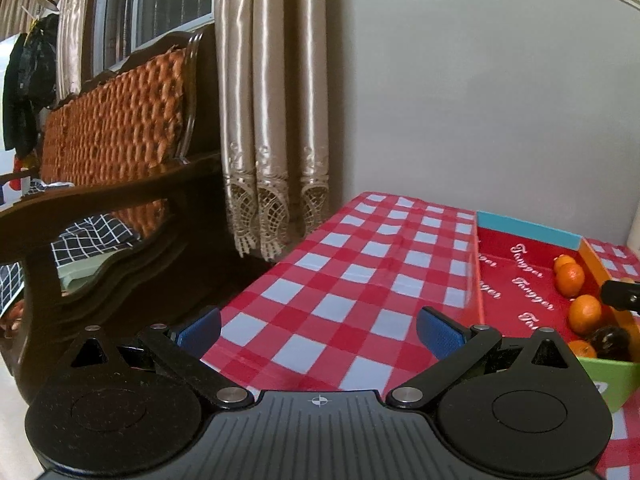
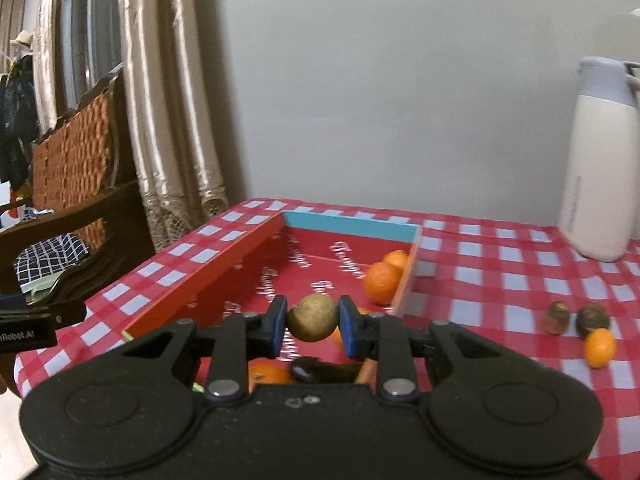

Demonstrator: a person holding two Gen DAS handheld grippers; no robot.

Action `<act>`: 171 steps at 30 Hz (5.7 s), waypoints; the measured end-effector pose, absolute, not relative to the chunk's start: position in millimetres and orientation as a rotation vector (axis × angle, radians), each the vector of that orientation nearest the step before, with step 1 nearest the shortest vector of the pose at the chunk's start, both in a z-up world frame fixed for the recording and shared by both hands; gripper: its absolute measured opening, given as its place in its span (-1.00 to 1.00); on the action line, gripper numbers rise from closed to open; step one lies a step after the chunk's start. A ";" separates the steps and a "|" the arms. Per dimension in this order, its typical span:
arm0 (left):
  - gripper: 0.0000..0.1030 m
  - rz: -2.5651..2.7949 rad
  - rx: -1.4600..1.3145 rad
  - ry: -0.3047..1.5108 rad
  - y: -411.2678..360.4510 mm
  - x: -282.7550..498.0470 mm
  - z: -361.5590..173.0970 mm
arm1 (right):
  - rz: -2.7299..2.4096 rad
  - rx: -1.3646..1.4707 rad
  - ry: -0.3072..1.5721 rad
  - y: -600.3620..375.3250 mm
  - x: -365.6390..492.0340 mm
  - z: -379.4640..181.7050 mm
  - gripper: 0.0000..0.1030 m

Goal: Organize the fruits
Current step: 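Carry the pale yellow fruit into the box and open the right gripper, then move both grippers back toward the remaining fruits, then grasp the red-orange chunk with the left gripper, then carry the red-orange chunk into the box and open the left gripper, then move the right gripper to the small tangerine beside the brown fruits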

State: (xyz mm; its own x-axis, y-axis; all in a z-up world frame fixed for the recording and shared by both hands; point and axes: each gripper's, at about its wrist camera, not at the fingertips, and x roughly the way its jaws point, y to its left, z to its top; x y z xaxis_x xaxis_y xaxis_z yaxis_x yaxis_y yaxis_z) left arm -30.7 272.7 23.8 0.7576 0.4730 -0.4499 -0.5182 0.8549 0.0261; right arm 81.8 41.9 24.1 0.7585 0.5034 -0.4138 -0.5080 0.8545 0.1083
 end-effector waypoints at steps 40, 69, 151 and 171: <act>0.99 0.177 -0.034 0.429 85.7 44.5 35.9 | 0.047 0.202 0.386 -189.5 77.3 21.7 0.40; 0.93 0.014 0.008 0.539 -30.9 110.0 1.5 | -0.170 0.214 0.403 -309.2 64.7 2.0 0.40; 1.00 0.343 -0.021 0.439 108.8 49.8 27.4 | 0.037 0.183 0.435 -231.6 99.9 -0.8 0.43; 1.00 0.374 -0.051 0.435 130.6 45.2 23.4 | 0.117 0.090 0.450 -195.2 116.6 -4.1 0.37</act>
